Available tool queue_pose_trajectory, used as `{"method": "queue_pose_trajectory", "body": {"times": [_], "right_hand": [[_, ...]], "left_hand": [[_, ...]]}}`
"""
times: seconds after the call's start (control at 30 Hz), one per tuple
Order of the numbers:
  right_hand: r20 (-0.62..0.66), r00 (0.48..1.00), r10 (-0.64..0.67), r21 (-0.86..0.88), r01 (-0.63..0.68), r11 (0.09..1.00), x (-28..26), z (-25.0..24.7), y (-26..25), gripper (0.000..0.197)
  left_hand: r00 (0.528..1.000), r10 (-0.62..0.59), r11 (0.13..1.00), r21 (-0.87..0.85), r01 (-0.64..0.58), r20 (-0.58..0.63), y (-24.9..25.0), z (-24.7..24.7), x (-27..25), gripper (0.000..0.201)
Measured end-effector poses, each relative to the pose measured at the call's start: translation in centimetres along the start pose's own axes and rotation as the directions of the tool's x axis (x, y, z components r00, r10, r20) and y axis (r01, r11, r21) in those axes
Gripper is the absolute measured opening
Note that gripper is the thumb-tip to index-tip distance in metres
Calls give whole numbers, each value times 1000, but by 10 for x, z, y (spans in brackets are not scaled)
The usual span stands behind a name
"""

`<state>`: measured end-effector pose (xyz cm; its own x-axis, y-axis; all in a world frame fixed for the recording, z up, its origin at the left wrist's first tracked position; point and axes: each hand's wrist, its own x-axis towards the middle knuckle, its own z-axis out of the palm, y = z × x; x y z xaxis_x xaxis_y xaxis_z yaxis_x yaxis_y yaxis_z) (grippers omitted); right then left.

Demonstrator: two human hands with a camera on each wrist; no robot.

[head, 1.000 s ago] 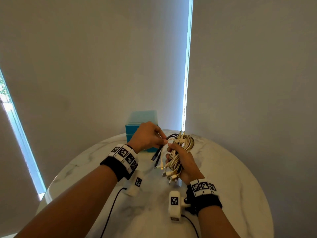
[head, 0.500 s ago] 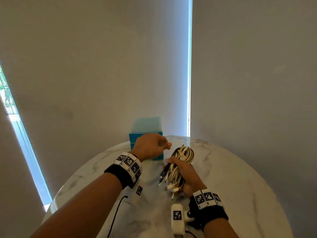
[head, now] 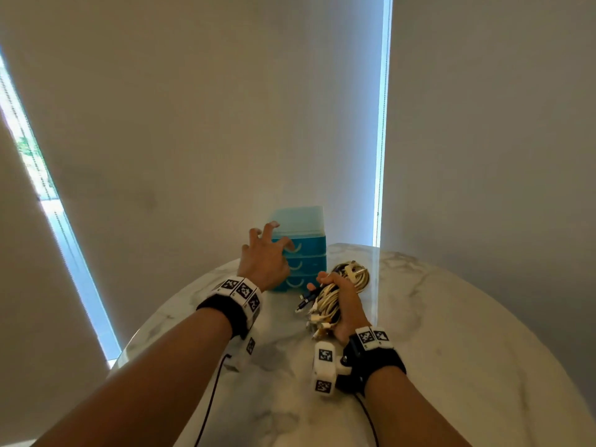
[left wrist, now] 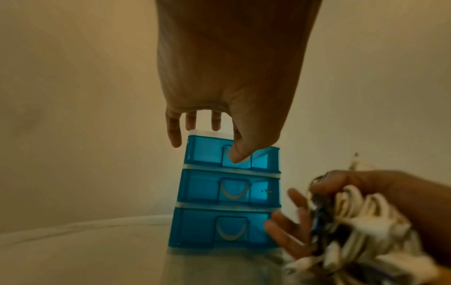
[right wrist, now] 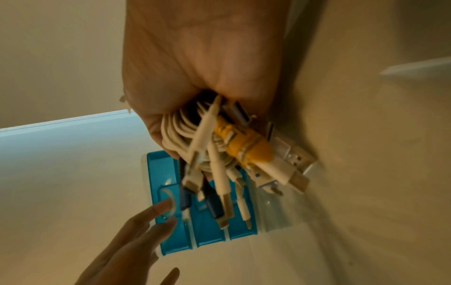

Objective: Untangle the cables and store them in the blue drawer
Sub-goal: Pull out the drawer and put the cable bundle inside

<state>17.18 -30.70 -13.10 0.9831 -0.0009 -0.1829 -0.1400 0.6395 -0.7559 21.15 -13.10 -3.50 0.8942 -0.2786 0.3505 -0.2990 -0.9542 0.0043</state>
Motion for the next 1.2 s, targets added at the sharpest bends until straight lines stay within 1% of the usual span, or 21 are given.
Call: {"method": "queue_pose_trajectory", "body": {"times": [0.07, 0.1, 0.17, 0.23, 0.27, 0.3, 0.33, 0.37, 0.4, 0.47, 0.5, 0.57, 0.63, 0.73, 0.8, 0.87, 0.97, 1.03, 1.07, 1.13, 1.2], "right_hand": [[-11, 1000, 4, -61, -5, 998, 9, 0, -1, 44], [-29, 1000, -3, -84, 1, 996, 12, 0, -1, 44], [-72, 997, -14, -93, 7, 996, 17, -2, 0, 48], [-91, 996, -9, -59, 3, 998, 20, -3, 0, 52], [-101, 995, -12, -53, 7, 999, 19, -3, 0, 52], [-102, 995, -19, -41, 15, 999, 19, -4, 0, 52], [-101, 995, -21, -26, 19, 999, 19, -6, 1, 54], [-104, 994, -27, -16, 26, 1000, 16, -6, 0, 56], [-103, 994, -29, -14, 28, 1000, 13, -5, -3, 55], [-87, 995, -53, -13, 52, 999, 9, -6, -5, 46], [-83, 995, -57, -9, 56, 998, 10, -7, -5, 42], [-84, 996, -44, 15, 45, 999, 10, -10, -6, 39], [-91, 994, -52, 34, 55, 998, 9, -12, -8, 36], [-161, 969, -187, 67, 200, 978, 9, -20, -19, 22], [-197, 938, -287, 56, 303, 951, 3, -24, -33, 9], [-200, 903, -380, -7, 387, 922, -8, -20, -49, 8], [-118, 842, -527, -146, 510, 848, -29, 1, -74, 4], [21, 768, -640, -244, 625, 742, -41, 23, -94, 11], [122, 730, -672, -286, 674, 681, -46, 36, -104, 15], [349, 679, -646, -349, 734, 583, -54, 65, -120, 14], [564, 636, -527, -408, 769, 492, -55, 97, -130, 16]], "left_hand": [[999, -17, 995, -98, 12, -50, 3, -9, -4, 30], [994, -8, 991, -132, -6, -105, 4, -14, -9, 27], [972, 68, 980, -169, -107, -223, 7, -23, -23, 24], [939, 133, 925, -300, -232, -316, 11, -30, -39, 19], [934, 111, 851, -453, -266, -339, 12, -34, -46, 18], [939, 54, 702, -656, -278, -340, 12, -36, -49, 20], [943, -24, 516, -812, -272, -331, 9, -34, -48, 24], [944, -125, 362, -899, -244, -306, 3, -32, -45, 27], [934, -239, 287, -939, -192, -264, -1, -32, -41, 28], [905, -403, 267, -963, -25, -135, -13, -25, -32, 24], [911, -412, 241, -967, 79, -28, -16, -18, -29, 22], [926, -306, 110, -958, 266, 222, -18, -8, -26, 41], [916, -231, -52, -944, 325, 328, -17, -7, -32, 61], [932, -190, -193, -942, 274, 310, -15, -7, -50, 72], [941, -164, -280, -929, 242, 295, -14, -3, -58, 68], [950, -140, -366, -906, 211, 278, -13, 0, -62, 58], [933, -212, -458, -873, 168, 291, -16, 11, -60, 47], [914, -237, -492, -852, 179, 329, -16, 20, -62, 47], [912, -213, -515, -833, 200, 350, -16, 27, -63, 51], [922, -147, -554, -802, 225, 360, -14, 31, -69, 50], [933, -97, -578, -783, 230, 346, -12, 35, -70, 34]]}}
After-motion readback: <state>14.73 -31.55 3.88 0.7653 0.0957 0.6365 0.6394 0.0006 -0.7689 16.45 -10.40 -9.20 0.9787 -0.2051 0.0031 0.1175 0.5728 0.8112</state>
